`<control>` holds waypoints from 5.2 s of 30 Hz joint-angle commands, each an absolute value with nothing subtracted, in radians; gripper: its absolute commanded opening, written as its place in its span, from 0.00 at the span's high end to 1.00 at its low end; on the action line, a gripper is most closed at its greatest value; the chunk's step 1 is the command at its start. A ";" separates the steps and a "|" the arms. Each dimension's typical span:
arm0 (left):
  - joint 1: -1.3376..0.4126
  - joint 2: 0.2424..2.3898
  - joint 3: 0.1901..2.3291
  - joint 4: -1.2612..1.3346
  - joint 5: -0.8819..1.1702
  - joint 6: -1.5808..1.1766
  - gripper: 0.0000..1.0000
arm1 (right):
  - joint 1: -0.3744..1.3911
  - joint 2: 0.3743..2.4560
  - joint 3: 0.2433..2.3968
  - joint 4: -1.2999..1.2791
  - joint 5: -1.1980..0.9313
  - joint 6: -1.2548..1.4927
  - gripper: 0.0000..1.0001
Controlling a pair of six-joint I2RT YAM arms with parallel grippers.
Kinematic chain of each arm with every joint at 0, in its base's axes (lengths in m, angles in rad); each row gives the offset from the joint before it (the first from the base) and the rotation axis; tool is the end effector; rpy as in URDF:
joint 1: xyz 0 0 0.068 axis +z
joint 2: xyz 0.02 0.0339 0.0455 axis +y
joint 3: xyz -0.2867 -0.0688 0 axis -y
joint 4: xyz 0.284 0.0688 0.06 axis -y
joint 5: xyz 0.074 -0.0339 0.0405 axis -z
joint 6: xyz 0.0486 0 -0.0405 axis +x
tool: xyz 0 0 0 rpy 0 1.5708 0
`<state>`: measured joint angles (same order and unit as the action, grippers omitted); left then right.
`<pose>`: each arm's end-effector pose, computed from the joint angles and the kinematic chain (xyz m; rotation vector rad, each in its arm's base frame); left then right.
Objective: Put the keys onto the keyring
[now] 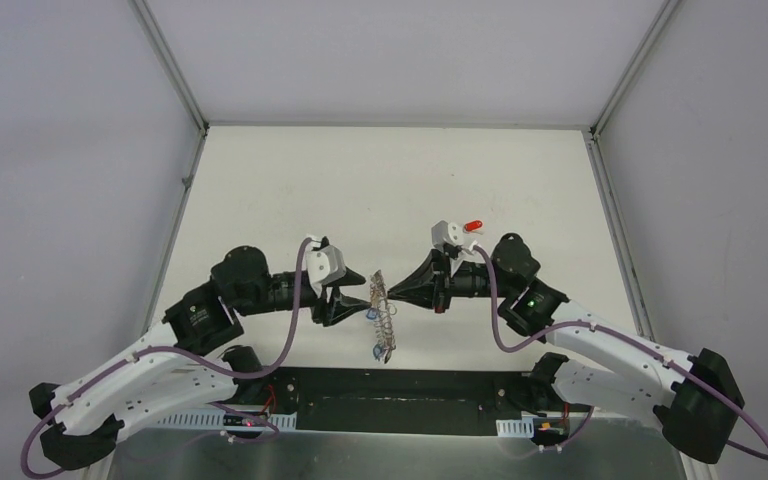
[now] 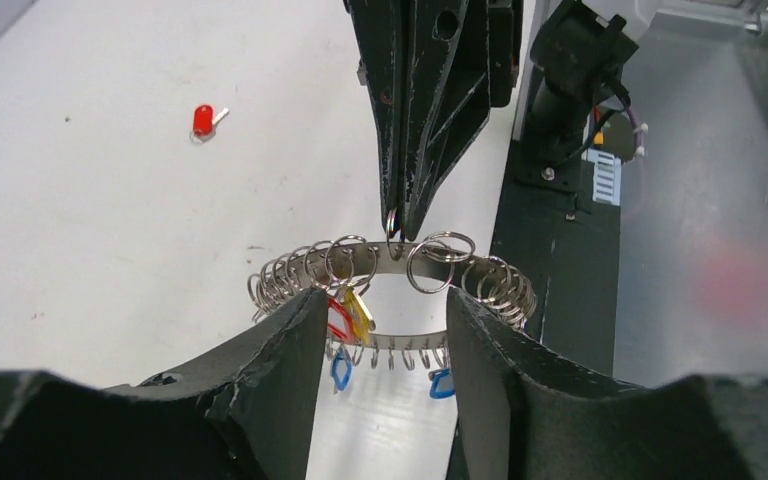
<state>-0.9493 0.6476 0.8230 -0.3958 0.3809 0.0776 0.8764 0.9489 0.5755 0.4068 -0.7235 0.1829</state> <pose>0.0882 -0.1542 0.3691 1.1628 1.4779 -0.9531 0.1350 0.2124 0.3025 -1.1349 1.2948 1.3612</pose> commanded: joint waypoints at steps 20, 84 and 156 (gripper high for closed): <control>-0.954 0.687 0.640 0.077 0.477 -0.055 0.79 | 0.883 0.906 0.566 0.548 -0.735 0.230 1.00; -0.954 0.771 0.963 -0.436 0.416 0.049 1.00 | 0.882 0.873 0.659 0.330 -0.738 0.076 0.53; -0.954 0.557 0.786 -0.291 0.461 0.062 0.67 | 0.939 0.983 0.673 0.494 -0.841 0.136 1.00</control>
